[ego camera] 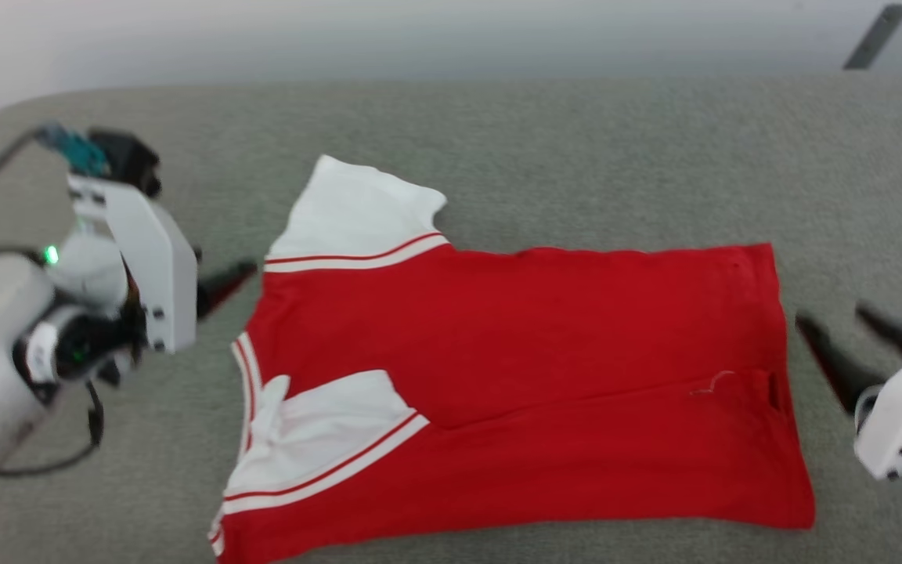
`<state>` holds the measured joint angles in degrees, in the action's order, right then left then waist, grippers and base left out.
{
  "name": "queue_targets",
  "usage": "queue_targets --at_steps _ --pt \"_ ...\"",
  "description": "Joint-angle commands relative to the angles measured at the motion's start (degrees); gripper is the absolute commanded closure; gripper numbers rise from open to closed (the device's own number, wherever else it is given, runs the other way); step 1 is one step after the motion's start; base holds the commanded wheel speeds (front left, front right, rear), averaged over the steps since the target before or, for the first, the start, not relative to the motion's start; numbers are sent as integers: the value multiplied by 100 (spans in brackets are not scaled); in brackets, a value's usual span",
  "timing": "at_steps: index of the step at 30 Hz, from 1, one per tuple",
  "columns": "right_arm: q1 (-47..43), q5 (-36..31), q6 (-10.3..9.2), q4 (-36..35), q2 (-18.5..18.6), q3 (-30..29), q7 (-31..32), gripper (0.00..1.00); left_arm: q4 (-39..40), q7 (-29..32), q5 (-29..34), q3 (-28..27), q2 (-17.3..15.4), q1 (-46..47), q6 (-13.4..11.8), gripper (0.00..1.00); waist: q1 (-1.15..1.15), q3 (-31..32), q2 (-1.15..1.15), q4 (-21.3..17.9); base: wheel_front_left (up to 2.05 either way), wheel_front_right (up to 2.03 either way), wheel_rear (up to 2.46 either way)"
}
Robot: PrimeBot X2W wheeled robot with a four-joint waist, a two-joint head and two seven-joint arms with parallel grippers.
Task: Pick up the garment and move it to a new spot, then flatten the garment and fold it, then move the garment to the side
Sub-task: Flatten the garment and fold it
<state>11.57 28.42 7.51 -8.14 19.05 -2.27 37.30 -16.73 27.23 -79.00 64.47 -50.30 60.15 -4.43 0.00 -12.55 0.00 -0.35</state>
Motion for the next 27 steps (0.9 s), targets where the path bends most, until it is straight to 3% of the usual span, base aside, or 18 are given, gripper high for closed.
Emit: queue_targets --at_steps 1,6,11,19,27 --pt "89 -53 -5 -57 -58 18 -205 0 -56 -74 76 -21 46 80 70 0 0 -212 0 -225 0 0 0" --pt "337 -464 -5 -391 -194 216 -1580 0 -641 -498 403 -144 231 489 369 0 0 -504 0 -504 0 0 0" --pt "422 -805 -5 -593 -353 410 -2573 0 -1329 -790 666 -216 397 880 599 0 0 -860 0 -760 0 0 0" --pt "362 -952 -5 -544 -648 579 -2970 0 -2275 -690 844 -209 654 1502 916 0 0 -1377 0 -1090 0 0 0" --pt "423 -927 -5 -485 -779 599 -2985 0 -2947 124 899 57 856 1856 1098 0 0 -1636 0 -1209 0 0 0"
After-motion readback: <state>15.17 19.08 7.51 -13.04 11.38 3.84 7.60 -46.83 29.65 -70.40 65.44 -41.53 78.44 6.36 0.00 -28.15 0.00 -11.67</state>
